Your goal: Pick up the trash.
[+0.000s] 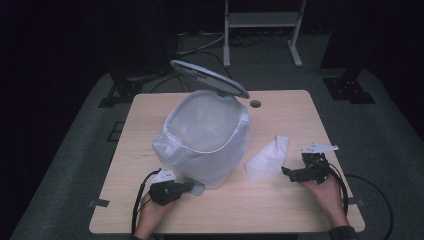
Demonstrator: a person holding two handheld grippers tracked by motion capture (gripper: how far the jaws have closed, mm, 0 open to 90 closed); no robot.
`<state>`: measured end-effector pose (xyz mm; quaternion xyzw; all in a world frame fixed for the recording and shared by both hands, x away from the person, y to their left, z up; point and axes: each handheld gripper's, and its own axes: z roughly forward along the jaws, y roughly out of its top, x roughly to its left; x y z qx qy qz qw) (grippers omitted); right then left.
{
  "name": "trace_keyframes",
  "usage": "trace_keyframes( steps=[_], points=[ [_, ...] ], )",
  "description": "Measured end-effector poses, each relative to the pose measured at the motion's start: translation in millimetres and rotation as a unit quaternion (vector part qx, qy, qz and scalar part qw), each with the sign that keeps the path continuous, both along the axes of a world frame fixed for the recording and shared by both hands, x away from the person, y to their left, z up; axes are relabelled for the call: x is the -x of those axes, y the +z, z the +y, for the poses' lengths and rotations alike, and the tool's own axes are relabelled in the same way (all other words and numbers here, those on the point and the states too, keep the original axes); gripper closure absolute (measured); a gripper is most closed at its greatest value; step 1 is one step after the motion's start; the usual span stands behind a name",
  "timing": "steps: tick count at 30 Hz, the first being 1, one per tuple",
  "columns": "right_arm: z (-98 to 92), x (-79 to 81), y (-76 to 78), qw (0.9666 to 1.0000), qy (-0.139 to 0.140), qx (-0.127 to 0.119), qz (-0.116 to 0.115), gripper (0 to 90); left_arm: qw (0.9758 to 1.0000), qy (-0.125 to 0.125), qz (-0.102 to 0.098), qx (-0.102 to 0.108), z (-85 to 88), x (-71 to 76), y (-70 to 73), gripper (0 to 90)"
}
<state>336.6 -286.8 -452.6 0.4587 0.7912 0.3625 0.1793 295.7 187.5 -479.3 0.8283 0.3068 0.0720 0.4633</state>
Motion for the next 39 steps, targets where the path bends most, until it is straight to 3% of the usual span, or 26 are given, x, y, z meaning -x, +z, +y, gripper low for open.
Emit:
trace_keyframes(
  steps=[17,39],
  points=[
    [22.9,-25.9,1.4,0.9998,0.016,-0.001,-0.010,1.0,1.0000,0.000,0.000,0.000,0.0,-0.2,0.1,90.0],
    [46.2,-55.0,-11.6,0.9995,0.029,0.009,-0.002,0.9,1.0000,0.001,0.000,-0.001,-0.1,0.0,0.2,90.0]
  ],
)
